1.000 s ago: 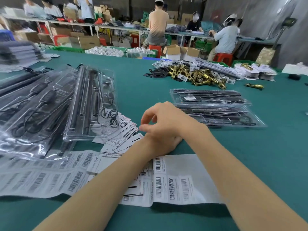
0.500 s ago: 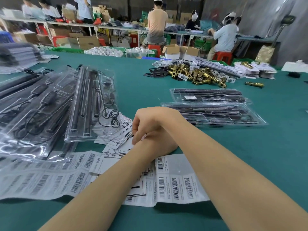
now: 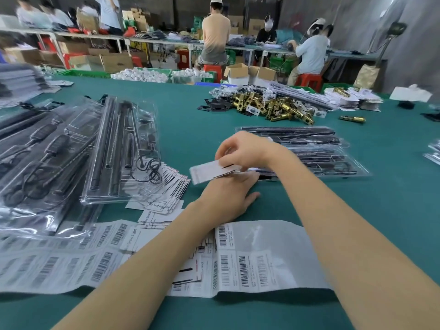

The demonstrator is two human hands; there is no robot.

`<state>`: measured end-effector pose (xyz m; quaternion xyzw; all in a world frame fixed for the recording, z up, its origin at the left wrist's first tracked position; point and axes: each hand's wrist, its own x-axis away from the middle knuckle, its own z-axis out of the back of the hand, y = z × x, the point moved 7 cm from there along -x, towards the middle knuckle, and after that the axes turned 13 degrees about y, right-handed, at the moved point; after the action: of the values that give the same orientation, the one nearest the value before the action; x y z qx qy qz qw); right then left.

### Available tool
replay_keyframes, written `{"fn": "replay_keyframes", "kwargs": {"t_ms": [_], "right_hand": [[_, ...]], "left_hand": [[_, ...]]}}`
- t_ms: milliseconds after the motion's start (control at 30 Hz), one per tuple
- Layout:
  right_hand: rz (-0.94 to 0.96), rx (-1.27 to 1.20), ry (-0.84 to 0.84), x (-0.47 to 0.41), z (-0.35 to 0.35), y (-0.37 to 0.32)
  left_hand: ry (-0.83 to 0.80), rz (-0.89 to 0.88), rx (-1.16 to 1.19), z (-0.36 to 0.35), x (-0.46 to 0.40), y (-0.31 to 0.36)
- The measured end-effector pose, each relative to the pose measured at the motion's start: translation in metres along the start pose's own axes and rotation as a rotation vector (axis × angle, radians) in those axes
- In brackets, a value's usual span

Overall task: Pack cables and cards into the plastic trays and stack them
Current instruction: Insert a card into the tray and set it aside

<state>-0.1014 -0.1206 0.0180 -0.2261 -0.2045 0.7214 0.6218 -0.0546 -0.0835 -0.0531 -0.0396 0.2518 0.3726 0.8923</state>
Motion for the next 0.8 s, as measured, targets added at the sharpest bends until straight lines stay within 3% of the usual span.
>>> {"fn": "replay_keyframes", "kwargs": {"t_ms": [233,400,567,800], "right_hand": [[0.041,-0.117,0.521,0.058,0.057,0.067],[0.165,0.014,0.596,0.092,0.044,0.081],[0.401,0.086,0.787,0.12,0.037,0.073],[0.248,0.182,1.03,0.118,0.034,0.074]], "left_hand": [[0.014,-0.031,0.009,-0.002,-0.003,0.0],[0.021,-0.012,0.001,-0.003,-0.003,-0.001],[0.016,-0.019,0.08,-0.004,-0.003,-0.003],[-0.022,-0.028,-0.048,-0.007,-0.005,-0.003]]}}
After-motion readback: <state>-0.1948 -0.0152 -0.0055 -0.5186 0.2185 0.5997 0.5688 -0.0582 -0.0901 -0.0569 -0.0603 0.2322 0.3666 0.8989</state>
